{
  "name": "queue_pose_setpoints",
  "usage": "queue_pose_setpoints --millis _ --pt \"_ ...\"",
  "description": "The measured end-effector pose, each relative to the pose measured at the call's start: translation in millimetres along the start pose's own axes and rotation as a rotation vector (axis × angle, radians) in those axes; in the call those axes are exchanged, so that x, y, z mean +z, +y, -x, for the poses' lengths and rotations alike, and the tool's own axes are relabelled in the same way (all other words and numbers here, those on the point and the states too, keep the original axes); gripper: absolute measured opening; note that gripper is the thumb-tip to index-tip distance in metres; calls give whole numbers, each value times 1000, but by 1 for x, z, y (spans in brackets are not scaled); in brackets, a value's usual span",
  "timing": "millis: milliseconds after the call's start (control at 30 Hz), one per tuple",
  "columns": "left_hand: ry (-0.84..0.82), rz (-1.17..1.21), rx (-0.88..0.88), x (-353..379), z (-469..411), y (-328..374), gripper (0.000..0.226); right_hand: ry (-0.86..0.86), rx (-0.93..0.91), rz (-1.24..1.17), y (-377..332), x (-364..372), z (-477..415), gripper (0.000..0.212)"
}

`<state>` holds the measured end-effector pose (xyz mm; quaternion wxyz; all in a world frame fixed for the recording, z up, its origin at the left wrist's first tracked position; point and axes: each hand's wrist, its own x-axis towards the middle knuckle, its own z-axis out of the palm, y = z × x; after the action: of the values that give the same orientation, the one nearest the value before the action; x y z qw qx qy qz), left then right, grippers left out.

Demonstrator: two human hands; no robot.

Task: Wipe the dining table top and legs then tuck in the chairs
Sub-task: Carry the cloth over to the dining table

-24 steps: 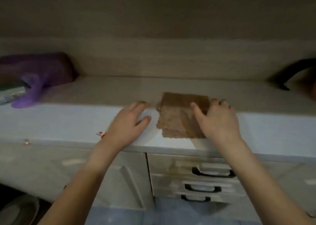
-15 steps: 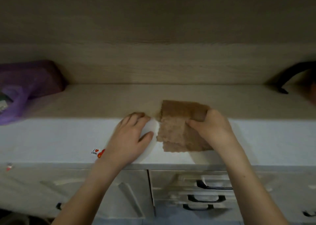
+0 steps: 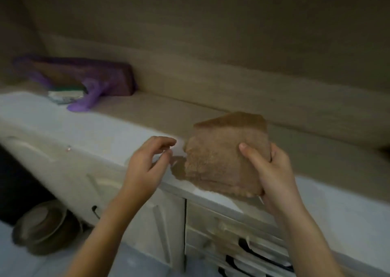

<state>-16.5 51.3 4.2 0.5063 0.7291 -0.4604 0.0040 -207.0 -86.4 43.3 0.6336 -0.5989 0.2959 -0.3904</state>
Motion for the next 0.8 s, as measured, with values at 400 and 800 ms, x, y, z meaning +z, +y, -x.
queue_pose_setpoints --millis 400,800 --pt "463 24 -744 -69 277 -24 16 -736 132 139 95 86 100 21" --pt "757 63 -1496 -74 543 -58 13 -1082 284 701 268 156 208 39"
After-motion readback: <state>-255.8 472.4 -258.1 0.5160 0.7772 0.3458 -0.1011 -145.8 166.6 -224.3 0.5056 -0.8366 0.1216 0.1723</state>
